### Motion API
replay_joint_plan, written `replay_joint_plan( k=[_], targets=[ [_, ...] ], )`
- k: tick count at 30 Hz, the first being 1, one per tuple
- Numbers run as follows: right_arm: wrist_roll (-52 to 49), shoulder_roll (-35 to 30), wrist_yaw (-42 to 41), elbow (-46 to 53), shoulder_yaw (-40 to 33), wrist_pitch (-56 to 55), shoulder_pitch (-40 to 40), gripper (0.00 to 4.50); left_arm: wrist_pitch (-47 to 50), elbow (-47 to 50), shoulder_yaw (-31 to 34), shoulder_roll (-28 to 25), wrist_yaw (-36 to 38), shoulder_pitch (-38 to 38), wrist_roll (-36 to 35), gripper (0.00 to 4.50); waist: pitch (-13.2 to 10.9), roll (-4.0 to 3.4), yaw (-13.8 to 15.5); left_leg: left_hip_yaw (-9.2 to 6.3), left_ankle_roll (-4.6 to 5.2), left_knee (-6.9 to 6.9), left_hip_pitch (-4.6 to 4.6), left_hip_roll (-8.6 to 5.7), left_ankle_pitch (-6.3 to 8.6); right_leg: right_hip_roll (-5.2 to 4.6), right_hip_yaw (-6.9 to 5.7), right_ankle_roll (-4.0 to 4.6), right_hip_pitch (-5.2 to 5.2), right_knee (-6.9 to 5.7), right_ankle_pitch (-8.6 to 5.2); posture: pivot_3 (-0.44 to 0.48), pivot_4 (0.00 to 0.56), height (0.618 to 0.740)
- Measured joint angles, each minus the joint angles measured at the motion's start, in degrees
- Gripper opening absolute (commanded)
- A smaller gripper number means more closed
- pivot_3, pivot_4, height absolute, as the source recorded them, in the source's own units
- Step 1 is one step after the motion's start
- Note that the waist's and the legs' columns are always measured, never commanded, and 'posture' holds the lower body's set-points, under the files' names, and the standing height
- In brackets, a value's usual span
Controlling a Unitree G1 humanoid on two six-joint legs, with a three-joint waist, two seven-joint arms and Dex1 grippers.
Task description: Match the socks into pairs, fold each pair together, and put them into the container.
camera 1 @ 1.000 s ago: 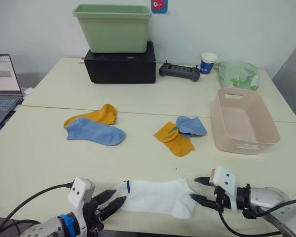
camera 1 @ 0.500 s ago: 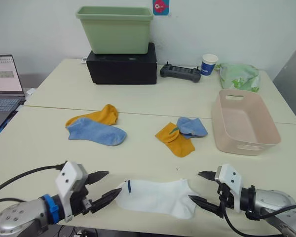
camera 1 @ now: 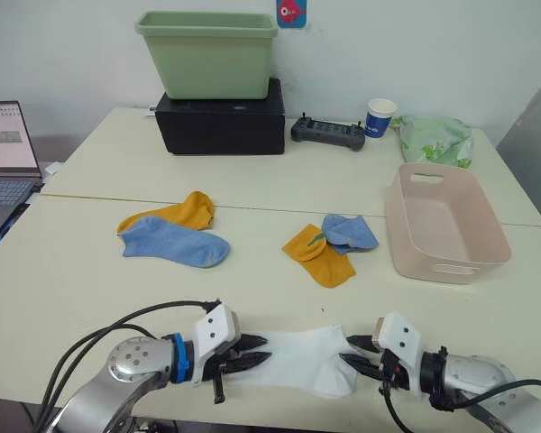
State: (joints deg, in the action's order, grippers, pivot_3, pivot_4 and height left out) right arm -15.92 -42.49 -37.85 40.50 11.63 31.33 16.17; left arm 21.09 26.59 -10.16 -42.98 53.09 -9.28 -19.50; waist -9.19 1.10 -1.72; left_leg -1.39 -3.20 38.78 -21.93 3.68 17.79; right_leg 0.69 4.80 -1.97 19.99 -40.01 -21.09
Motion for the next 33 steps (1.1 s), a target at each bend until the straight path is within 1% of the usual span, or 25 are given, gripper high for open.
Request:
replay_joint_plan(
  k=[1,4,8,10,13,15,17,19,21,23,24,27,31,33],
  targets=[
    [0.7,-0.3,-0.1,0.2,0.5,-0.5,0.0,0.02,-0.5,-0.5,-0.5,0.0,0.3,0.2,0.4,0.0,0.0,-0.03,0.0,0.01,0.01,0.0,0.06,-0.01,0.0,0.0,0.02,0.0,-0.05,0.0,0.0,0.0,0.15,0.72],
    [1.4,-0.6,-0.5,0.4,1.0,-0.7,-0.6,0.02,-1.7,-1.3,-1.2,-0.1,1.3,0.2,1.3,0.0,0.1,-0.06,0.0,0.02,0.01,0.0,0.14,-0.02,0.01,-0.02,0.02,0.0,-0.15,0.01,0.0,0.0,0.15,0.72],
    [-0.2,1.3,-0.3,0.5,0.2,1.8,-1.7,0.02,-1.1,-0.8,-0.7,0.0,1.2,0.2,1.0,0.0,0.1,-0.08,0.0,-0.02,0.01,0.0,0.11,-0.01,0.01,-0.01,-0.01,0.0,-0.15,0.02,0.0,0.0,0.15,0.72],
    [-1.9,2.0,-0.2,0.4,-1.4,3.2,-2.4,0.02,-0.3,-0.3,-0.7,0.1,1.0,0.8,0.9,0.0,0.1,-0.08,0.0,-0.01,0.01,0.0,0.1,-0.01,0.01,-0.02,-0.01,0.0,-0.15,0.02,0.0,0.0,0.15,0.72],
    [-5.0,1.9,-1.0,-0.7,-5.9,5.4,-5.5,0.02,2.8,0.5,-1.0,1.9,-0.1,3.6,0.4,0.0,0.1,-0.1,0.1,0.0,0.02,0.03,0.08,-0.04,0.01,-0.05,-0.03,-0.01,-0.16,0.01,0.0,0.0,0.15,0.72],
    [-6.4,0.3,-2.3,-2.2,-9.0,6.1,-6.7,0.02,5.0,1.4,-2.8,4.0,-1.0,7.6,0.4,0.0,0.1,-0.09,0.2,0.02,0.02,0.05,0.02,-0.07,0.01,-0.05,-0.07,-0.01,-0.16,0.05,0.0,0.0,0.15,0.72],
    [-7.8,-0.6,-3.3,-3.6,-12.0,6.7,-7.6,0.02,5.9,2.1,-4.8,5.3,-1.4,10.3,0.8,0.0,0.1,-0.08,0.3,0.03,0.01,0.05,-0.01,-0.06,0.0,-0.04,-0.11,-0.01,-0.16,0.09,0.0,0.0,0.15,0.72],
    [-8.4,-1.6,-4.1,-3.9,-13.4,6.7,-7.7,0.02,6.3,1.8,-6.4,6.3,-1.9,11.7,1.7,0.0,0.1,-0.09,0.3,0.02,0.0,0.04,-0.04,-0.03,-0.01,-0.01,-0.19,-0.01,-0.15,0.1,0.0,0.0,0.15,0.72],
    [-10.1,-2.3,-5.1,-4.1,-15.2,7.5,-7.7,0.02,6.8,-0.3,-8.5,7.9,-2.6,13.7,3.1,0.0,0.1,-0.1,0.2,0.0,0.02,0.05,-0.05,-0.01,0.0,0.01,-0.35,-0.01,-0.16,0.05,0.0,0.0,0.15,0.72],
    [-13.3,-2.8,-5.9,-2.7,-16.7,10.1,-8.5,0.02,6.8,-4.5,-11.6,10.1,-3.1,15.8,5.5,0.0,0.1,-0.17,0.2,0.0,0.19,0.07,0.01,-0.02,0.08,0.01,-0.53,-0.01,-0.25,0.03,0.0,0.0,0.15,0.72],
    [-15.6,-3.0,-6.1,-1.0,-17.0,11.9,-9.5,0.02,5.6,-6.7,-12.6,11.2,-3.2,16.7,6.5,0.0,0.1,-0.19,0.1,-0.03,0.2,0.09,0.03,-0.02,0.08,0.01,-0.57,-0.01,-0.3,0.02,0.0,0.0,0.15,0.72],
    [-20.7,-3.5,-6.0,2.8,-16.9,16.0,-12.6,0.02,4.0,-9.0,-13.5,12.5,-3.2,18.2,7.1,0.0,0.1,-0.26,0.2,-0.08,0.2,0.11,0.07,-0.06,0.08,-0.04,-0.65,-0.01,-0.44,0.08,0.0,0.0,0.15,0.72],
    [-24.6,-3.5,-5.3,4.3,-15.6,20.0,-15.0,0.02,3.2,-8.7,-13.6,11.6,-2.3,18.1,7.2,0.0,0.1,-0.24,0.3,-0.09,0.19,0.12,0.04,-0.05,0.08,-0.05,-0.68,-0.01,-0.46,0.14,0.0,0.0,0.15,0.72],
    [-24.4,-3.8,-5.1,3.9,-14.5,20.4,-15.0,0.02,3.2,-7.8,-12.1,11.1,-2.3,16.5,6.4,0.0,0.1,-0.25,0.2,-0.12,0.19,0.11,0.04,-0.01,0.08,-0.04,-0.68,-0.01,-0.42,0.13,0.0,0.0,0.15,0.72]
  ],
)
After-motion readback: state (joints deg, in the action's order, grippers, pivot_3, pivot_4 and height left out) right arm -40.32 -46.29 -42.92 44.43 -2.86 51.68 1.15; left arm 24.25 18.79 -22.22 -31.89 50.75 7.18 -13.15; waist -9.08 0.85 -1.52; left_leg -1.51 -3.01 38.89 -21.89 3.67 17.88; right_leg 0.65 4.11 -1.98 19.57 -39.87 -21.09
